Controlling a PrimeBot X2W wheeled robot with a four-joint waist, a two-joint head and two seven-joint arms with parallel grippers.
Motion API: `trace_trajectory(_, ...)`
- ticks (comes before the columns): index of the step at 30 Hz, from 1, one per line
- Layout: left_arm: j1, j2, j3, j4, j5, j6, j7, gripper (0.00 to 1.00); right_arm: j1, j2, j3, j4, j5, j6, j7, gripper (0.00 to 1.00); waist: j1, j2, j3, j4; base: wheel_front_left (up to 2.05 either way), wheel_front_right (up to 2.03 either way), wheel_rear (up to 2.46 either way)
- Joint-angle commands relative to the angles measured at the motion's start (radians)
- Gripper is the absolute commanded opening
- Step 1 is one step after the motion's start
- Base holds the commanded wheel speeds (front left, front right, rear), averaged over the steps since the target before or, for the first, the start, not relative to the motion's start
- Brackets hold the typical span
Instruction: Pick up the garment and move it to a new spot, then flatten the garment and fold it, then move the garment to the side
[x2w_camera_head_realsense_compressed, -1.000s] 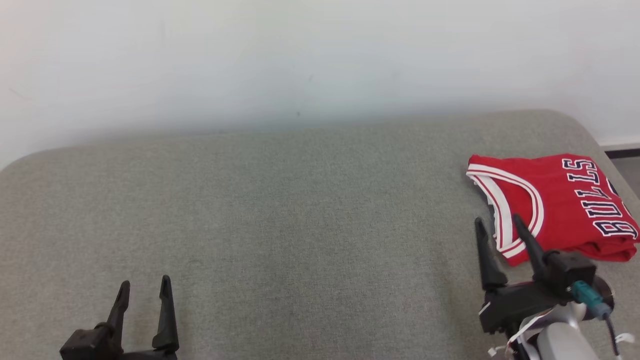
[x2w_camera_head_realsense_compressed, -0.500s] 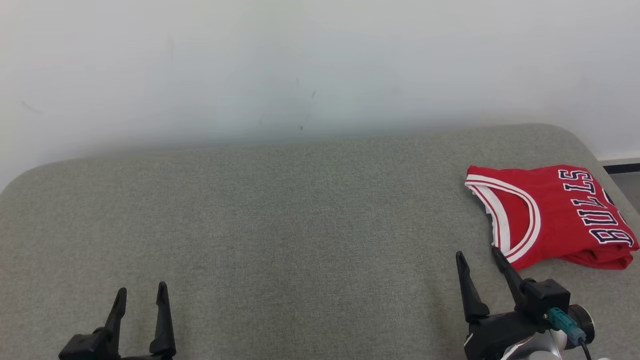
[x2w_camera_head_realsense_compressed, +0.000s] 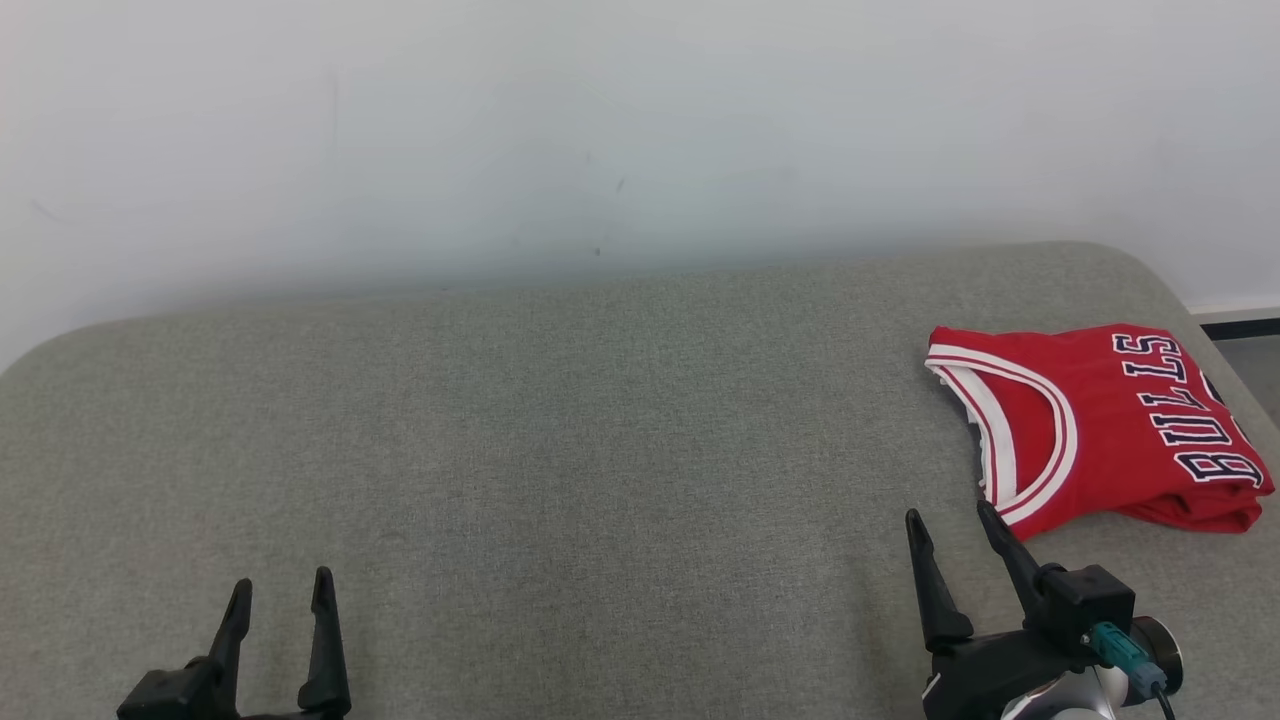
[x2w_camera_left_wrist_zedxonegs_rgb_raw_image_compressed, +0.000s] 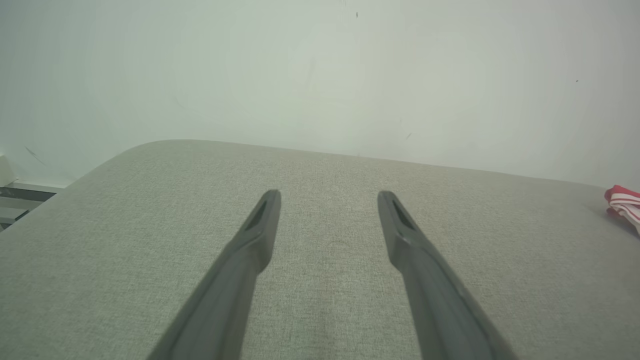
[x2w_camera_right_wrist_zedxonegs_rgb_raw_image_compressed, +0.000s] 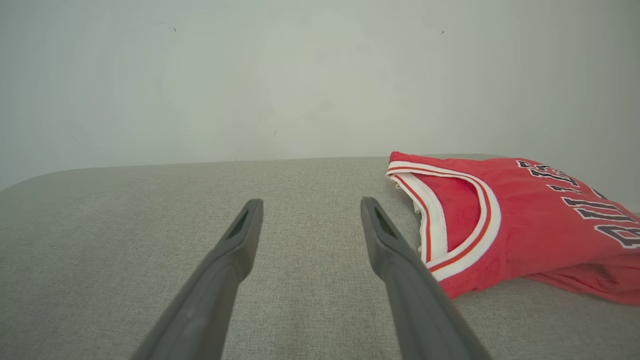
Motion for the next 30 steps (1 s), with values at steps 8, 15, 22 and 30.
trace_trajectory(8,-0.011,0.001,0.005,0.015,-0.011,-0.005,0.0,1.0,0.012,0.006,0.004,0.005,0.0,-0.003,-0.004,1.0,0.0,0.0,0.005,-0.001,0.0,0.0,0.0)
trace_trajectory(15,-0.009,0.001,0.005,0.015,-0.006,-0.007,0.0,1.0,0.014,0.009,0.005,0.006,0.0,-0.003,-0.004,1.0,0.0,0.0,0.007,-0.002,0.0,0.0,0.0)
trace_trajectory(22,-0.008,0.001,0.005,0.009,-0.01,-0.003,0.0,1.0,0.01,0.011,0.008,0.004,-0.003,-0.003,-0.004,1.0,0.0,0.0,0.008,-0.003,0.0,0.0,0.0)
trace_trajectory(30,0.006,-0.007,0.01,0.057,-0.052,-0.009,0.021,0.0,0.03,0.011,-0.005,0.037,0.045,0.0,0.023,0.0,0.0001,0.0,0.008,-0.002,0.0,0.0,0.0)
